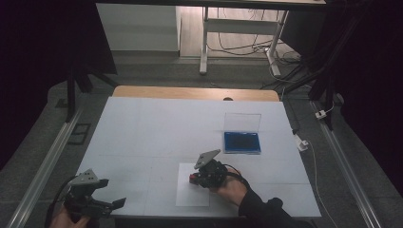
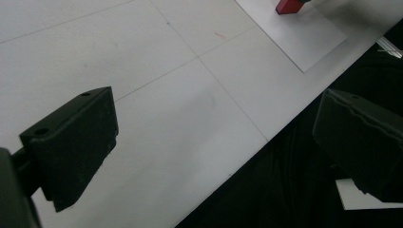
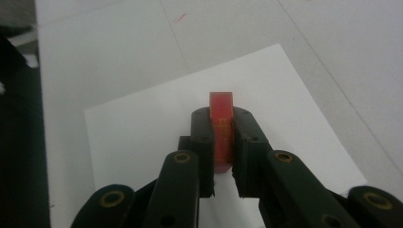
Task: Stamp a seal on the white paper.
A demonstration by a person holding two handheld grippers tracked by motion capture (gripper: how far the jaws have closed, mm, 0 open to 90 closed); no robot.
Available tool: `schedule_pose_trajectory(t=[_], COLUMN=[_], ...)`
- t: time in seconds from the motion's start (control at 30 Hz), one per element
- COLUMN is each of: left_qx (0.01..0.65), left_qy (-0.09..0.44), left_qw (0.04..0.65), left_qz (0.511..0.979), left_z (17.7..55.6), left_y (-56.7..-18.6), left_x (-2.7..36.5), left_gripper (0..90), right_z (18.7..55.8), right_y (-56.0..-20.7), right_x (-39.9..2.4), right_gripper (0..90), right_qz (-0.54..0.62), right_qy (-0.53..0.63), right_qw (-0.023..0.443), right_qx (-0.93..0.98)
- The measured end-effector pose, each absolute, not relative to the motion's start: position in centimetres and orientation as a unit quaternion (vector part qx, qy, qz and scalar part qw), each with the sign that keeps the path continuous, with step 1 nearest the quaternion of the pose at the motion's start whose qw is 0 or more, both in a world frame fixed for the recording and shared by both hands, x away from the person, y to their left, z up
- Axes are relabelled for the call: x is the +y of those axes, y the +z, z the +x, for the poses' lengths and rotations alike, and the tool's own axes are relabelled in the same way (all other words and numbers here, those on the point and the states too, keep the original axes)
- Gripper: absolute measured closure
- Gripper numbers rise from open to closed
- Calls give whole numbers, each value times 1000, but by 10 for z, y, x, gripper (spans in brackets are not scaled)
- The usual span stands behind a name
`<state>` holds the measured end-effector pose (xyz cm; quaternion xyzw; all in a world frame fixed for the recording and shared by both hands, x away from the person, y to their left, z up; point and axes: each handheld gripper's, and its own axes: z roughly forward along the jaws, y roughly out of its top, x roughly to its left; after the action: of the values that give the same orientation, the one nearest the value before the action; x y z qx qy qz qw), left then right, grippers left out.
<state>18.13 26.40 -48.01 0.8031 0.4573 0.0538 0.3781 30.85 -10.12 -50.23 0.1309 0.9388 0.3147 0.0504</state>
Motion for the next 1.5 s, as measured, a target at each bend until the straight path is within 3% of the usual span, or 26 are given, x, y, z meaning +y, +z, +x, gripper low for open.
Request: schedule_pose_trajectory(t=[0.1,0.33,0.5,0.7,1.5], left_qx=[456,457,457,458,460], left_qy=[54,54,55,53,51], left_qw=[377,377,377,378,381], left_qz=[804,804,804,803,800], left_z=[182,182,182,182,182], left_y=[-480,-480,-480,-480,-480], left_x=[264,264,264,264,266], left_gripper=[17,17,18,18,18], right_z=[303,315,307,317,319], right_y=[-502,-504,-503,-504,-497], right_x=[-98,-105,-101,-106,-108], right_gripper=[806,807,805,805,799], right_qz=[120,142,130,140,146], right_qy=[306,324,314,328,337], right_qw=[72,27,54,21,20], right_qx=[942,935,939,934,930])
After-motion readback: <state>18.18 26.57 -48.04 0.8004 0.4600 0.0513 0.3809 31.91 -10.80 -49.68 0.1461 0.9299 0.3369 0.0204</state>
